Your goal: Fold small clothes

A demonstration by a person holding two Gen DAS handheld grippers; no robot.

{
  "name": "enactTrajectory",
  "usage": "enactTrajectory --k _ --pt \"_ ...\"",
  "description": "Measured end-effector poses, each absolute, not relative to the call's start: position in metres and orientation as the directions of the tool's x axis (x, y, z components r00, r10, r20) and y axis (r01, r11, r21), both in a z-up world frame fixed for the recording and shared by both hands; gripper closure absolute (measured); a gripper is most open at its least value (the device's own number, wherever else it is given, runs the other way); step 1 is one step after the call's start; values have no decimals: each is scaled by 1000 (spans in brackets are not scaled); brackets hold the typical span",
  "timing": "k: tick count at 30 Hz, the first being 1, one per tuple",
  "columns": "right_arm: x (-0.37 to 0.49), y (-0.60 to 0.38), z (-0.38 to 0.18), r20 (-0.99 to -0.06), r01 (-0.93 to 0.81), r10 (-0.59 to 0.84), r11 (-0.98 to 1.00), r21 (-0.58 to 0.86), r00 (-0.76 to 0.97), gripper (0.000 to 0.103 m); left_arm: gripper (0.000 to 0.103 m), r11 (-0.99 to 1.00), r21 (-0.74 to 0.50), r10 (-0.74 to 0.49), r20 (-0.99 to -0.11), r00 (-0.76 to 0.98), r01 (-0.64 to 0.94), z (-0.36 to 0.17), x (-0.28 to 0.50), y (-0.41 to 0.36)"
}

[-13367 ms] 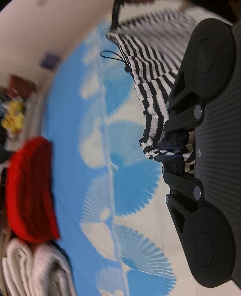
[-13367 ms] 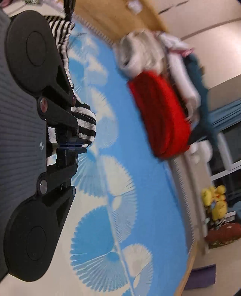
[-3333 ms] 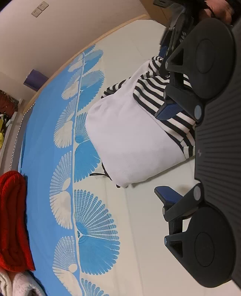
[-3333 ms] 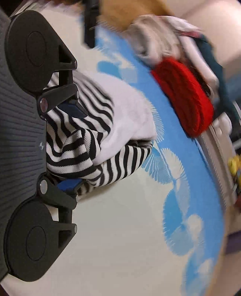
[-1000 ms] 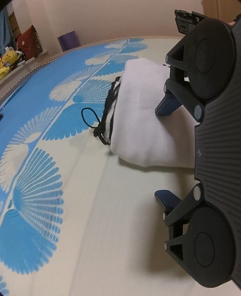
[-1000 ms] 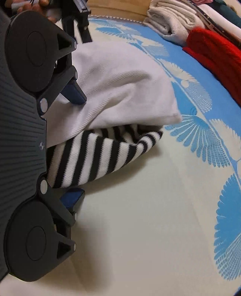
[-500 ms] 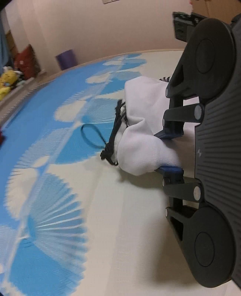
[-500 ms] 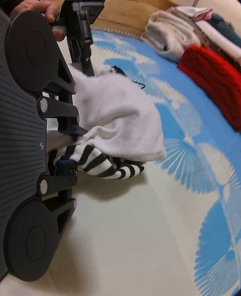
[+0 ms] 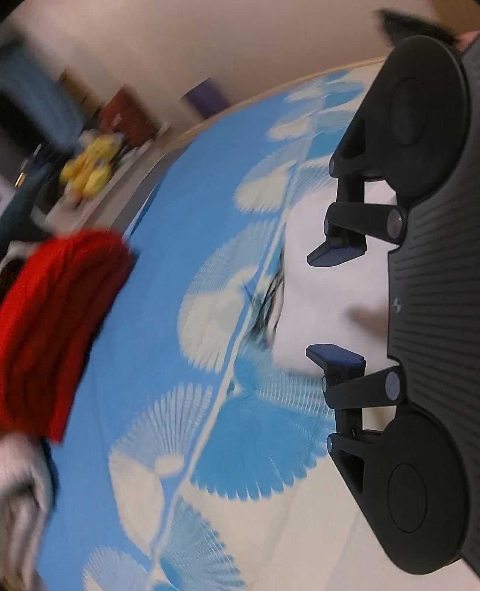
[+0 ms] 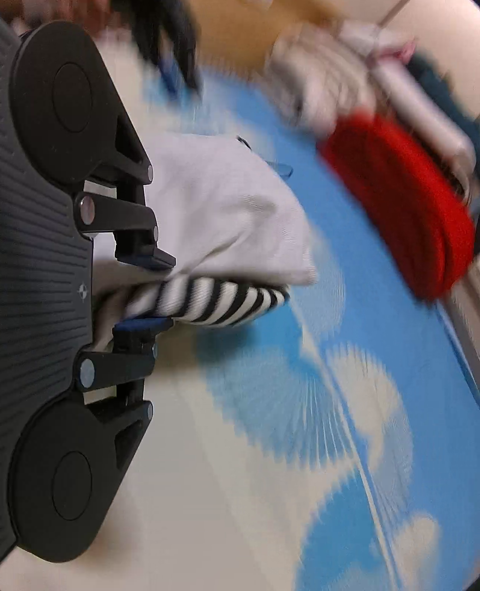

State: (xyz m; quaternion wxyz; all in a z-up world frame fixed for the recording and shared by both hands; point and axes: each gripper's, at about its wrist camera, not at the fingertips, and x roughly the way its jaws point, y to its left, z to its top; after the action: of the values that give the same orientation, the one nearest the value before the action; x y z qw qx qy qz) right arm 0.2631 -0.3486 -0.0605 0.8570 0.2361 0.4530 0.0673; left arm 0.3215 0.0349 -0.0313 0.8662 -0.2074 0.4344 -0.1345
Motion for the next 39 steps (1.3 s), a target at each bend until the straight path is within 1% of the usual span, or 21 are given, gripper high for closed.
enactTrajectory --k 1,3,5,7,8,9,11,13,16,18,21,23,26,28,30,31,32,33,35,37,39 --pt "262 -354 -60 -756 141 283 886 441 590 72 53 879 -464 -438 -690 577 113 -26 315 28" --pt "255 -364 -51 -720 159 271 869 468 638 72 53 885 -414 -458 -695 555 212 -19 303 15" --pt "248 -363 -36 -646 63 343 853 519 682 72 53 878 -370 -477 -717 507 303 -22 290 3" --pt "245 -352 -30 -620 -62 429 851 522 658 72 57 864 -334 -484 -754 443 376 -34 280 -13" --pt "244 -344 -31 -634 -110 450 859 500 629 72 61 864 -313 -471 -781 410 395 -43 278 -21" --pt "244 -335 -37 -671 -140 446 877 460 592 72 69 866 -290 -446 -817 366 407 -56 276 -31" --pt "246 -319 -62 -805 -141 345 938 318 483 72 70 873 -214 -371 -874 313 439 -83 268 -51" --pt "248 -318 -89 -884 -96 248 969 229 397 69 70 862 -134 -332 -879 344 490 -85 257 -66" --pt "248 -329 -86 -875 -37 258 963 266 409 69 70 869 -118 -328 -864 381 480 -67 250 -66" --pt "245 -329 -75 -853 -71 264 963 261 451 69 70 859 -115 -345 -849 400 498 -57 244 -62" --pt "246 -330 -84 -878 -79 244 969 233 413 69 69 841 -79 -309 -882 355 535 -62 234 -64" --pt "244 -331 -91 -894 -67 228 973 219 385 69 67 821 9 -228 -912 342 571 -87 227 -73" --pt "241 -326 -89 -892 -91 219 976 199 395 65 66 797 105 -183 -896 404 594 -92 214 -87" --pt "236 -327 -83 -892 -77 197 980 181 407 62 61 820 113 -178 -881 438 561 -84 209 -86" --pt "228 -330 -70 -879 -61 182 983 173 440 62 53 841 112 -171 -873 456 529 -69 201 -79" --pt "221 -333 -58 -865 -51 166 986 161 474 60 52 846 139 -155 -860 487 514 -57 196 -74" --pt "213 -338 -45 -848 -45 151 988 149 507 59 45 853 172 -136 -838 529 493 -45 189 -70" --pt "205 -342 -30 -823 -40 138 989 140 551 54 32 862 198 -121 -812 570 466 -32 180 -66" --pt "186 -349 1 -756 -27 128 989 145 642 43 13 893 202 -127 -745 655 403 -4 157 -56" --pt "159 -357 31 -656 -14 133 983 184 743 24 9 921 154 -158 -693 703 359 15 132 -47" --pt "131 -359 50 -580 -9 129 979 206 804 18 3 939 127 -160 -662 733 319 24 108 -46"
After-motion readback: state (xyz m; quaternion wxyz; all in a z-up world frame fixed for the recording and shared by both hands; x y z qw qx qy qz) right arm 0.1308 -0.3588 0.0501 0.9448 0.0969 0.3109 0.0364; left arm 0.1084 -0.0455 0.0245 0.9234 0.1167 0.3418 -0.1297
